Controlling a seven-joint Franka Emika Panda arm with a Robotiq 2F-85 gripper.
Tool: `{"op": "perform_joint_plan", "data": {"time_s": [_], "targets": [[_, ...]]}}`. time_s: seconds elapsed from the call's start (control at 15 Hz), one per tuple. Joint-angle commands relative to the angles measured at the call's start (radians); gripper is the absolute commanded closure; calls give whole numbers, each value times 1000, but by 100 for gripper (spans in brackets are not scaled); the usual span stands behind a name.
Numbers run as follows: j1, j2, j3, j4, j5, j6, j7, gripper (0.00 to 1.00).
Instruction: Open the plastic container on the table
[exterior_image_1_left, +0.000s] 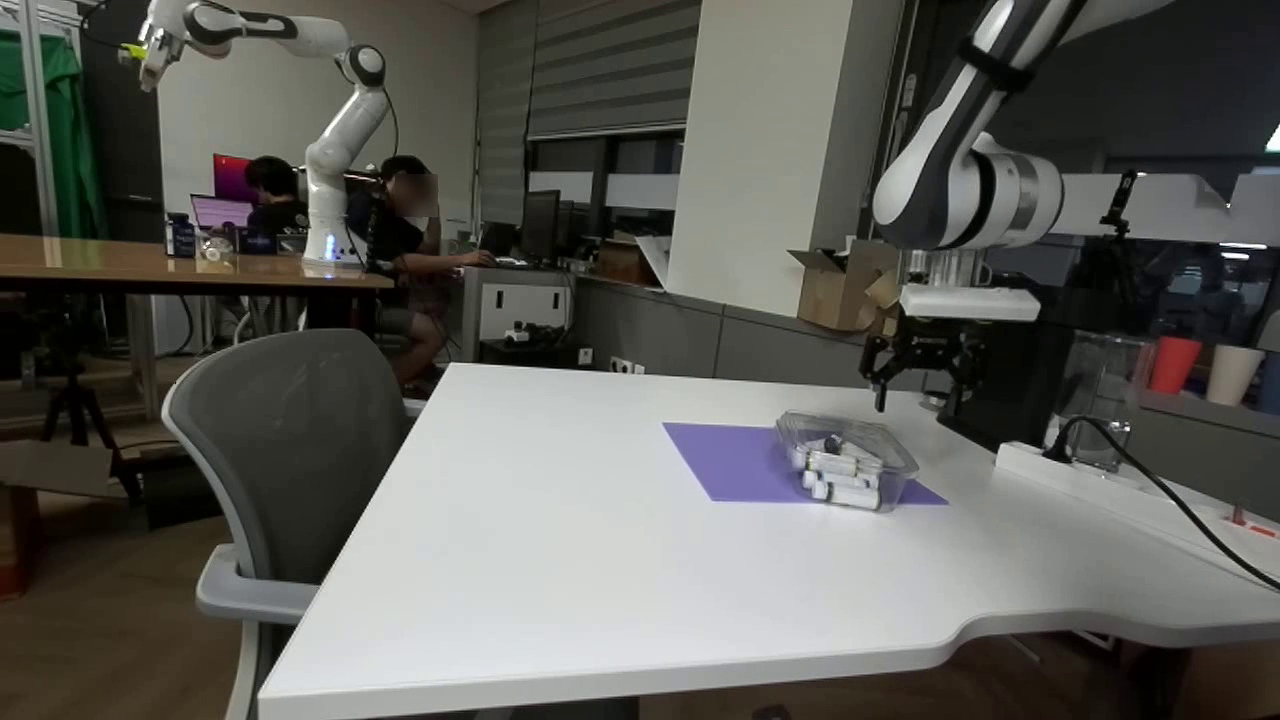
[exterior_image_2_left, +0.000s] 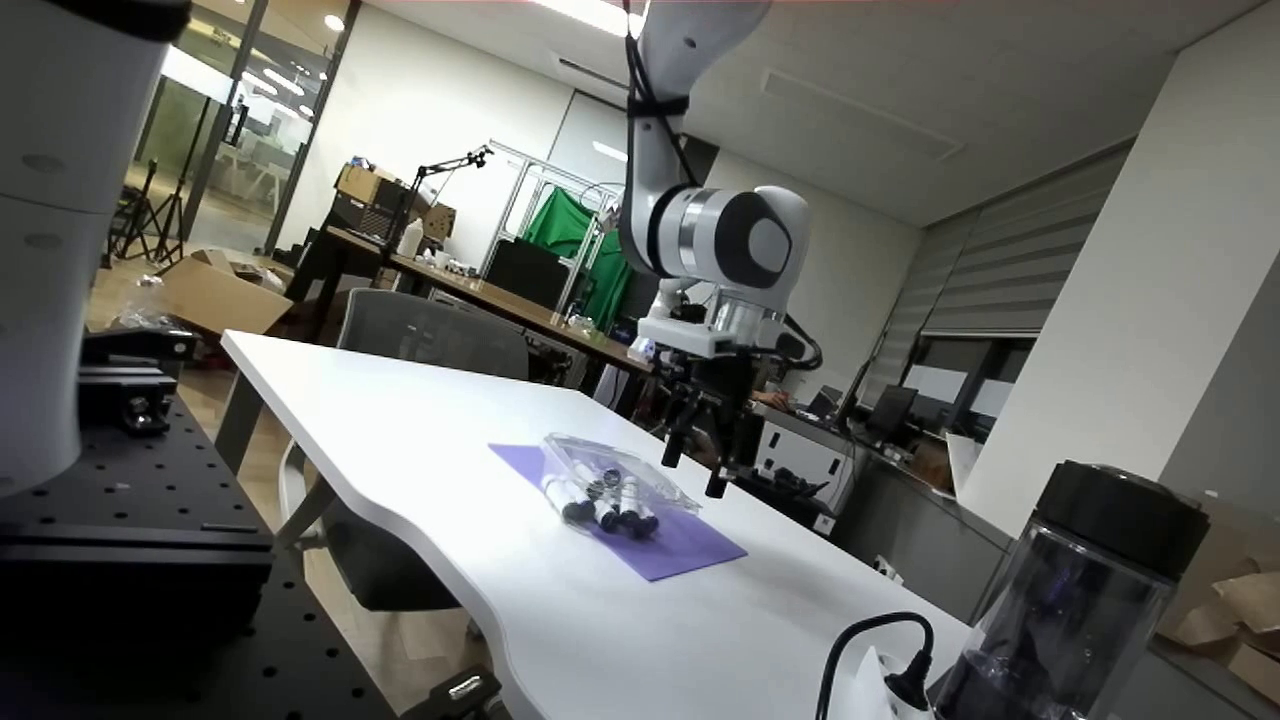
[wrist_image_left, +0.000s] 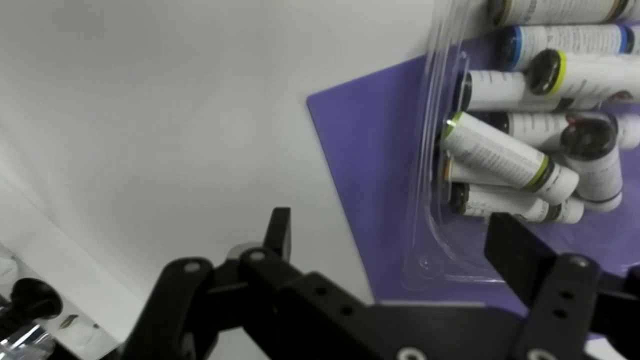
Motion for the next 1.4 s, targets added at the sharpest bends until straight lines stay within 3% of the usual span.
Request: {"op": "perform_joint_plan", "data": {"time_s": [0.0,0.67,1.07,1.33], "targets": [[-61,121,53,134,180,11,-103,0],[-205,240,186,308,473,-75,-291,0],[-230,255,192,355,560,-148,-336,0],[-261,272,210,394,642,-259,-363,0]]}}
